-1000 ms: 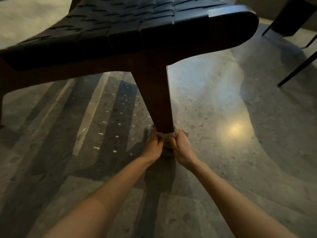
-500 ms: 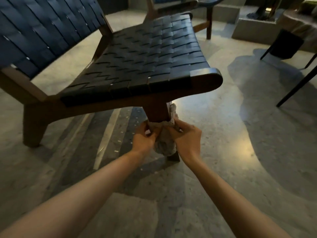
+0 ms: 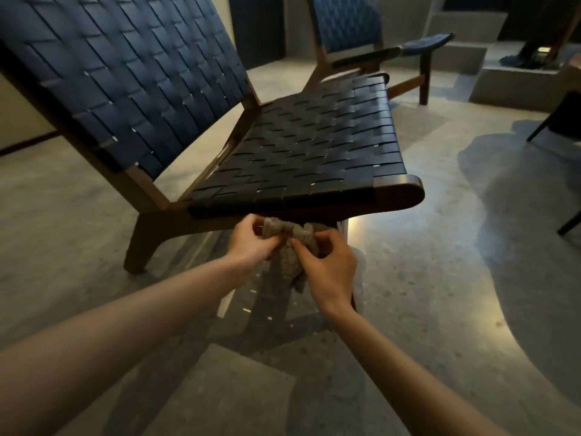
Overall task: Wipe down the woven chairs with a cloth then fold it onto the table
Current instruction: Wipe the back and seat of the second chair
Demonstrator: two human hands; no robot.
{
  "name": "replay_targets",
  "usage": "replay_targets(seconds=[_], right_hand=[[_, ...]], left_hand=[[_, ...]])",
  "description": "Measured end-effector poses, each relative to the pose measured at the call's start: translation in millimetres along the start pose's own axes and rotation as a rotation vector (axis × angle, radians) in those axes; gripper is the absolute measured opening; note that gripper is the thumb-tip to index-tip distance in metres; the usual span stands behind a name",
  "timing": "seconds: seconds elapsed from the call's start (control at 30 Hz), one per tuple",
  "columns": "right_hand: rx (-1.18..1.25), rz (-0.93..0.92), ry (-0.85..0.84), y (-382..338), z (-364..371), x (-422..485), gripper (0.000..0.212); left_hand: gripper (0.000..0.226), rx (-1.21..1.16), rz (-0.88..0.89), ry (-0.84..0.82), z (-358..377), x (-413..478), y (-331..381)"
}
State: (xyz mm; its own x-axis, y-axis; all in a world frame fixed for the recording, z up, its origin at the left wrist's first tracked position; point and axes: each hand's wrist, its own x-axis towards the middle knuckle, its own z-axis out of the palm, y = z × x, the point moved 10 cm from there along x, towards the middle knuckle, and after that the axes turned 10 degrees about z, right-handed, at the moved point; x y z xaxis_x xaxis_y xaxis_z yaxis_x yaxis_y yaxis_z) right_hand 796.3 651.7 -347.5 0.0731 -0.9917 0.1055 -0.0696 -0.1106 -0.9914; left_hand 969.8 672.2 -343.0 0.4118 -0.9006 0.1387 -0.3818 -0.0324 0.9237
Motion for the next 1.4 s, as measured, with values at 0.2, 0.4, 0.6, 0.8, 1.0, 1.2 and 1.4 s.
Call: replay_targets(seconds=[0.2, 0.4, 0.6, 0.8, 1.0, 1.2, 1.4], right_hand=[[-0.090, 0.107, -0.310, 0.6, 80.3, -7.9, 0.012], [-0.154, 0.289, -0.425, 25.6, 181.5, -10.4, 0.018], [-0.244, 0.567, -0.473, 61.1, 279.5, -29.2, 0.020], [-0.048, 0.647, -0.216, 69.0, 331.5, -39.6, 0.044], [0.283, 0.552, 0.176, 74.1, 333.2, -29.2, 0.019], [0.293, 0.375, 0.311, 72.1, 327.4, -16.2, 0.058], [0.281, 0.333, 0.213, 82.8, 349.7, -2.8, 0.044]], left_hand=[[0.035, 0.132, 0.035, 0.088, -87.6, -12.0, -14.8], [0.033, 0.324, 0.024, 0.238, -169.2, -6.4, -55.8], [0.026, 0.446, 0.104, 0.294, -244.3, 11.6, -94.3], [0.022, 0.396, 0.228, 0.250, -273.7, 47.0, -121.8], [0.019, 0.210, 0.297, 0.313, -278.2, 80.3, -134.2], [0.038, 0.225, 0.432, 0.191, -255.2, 89.9, -134.3], [0.052, 0.220, 0.507, -0.008, -231.7, 101.5, -143.2]])
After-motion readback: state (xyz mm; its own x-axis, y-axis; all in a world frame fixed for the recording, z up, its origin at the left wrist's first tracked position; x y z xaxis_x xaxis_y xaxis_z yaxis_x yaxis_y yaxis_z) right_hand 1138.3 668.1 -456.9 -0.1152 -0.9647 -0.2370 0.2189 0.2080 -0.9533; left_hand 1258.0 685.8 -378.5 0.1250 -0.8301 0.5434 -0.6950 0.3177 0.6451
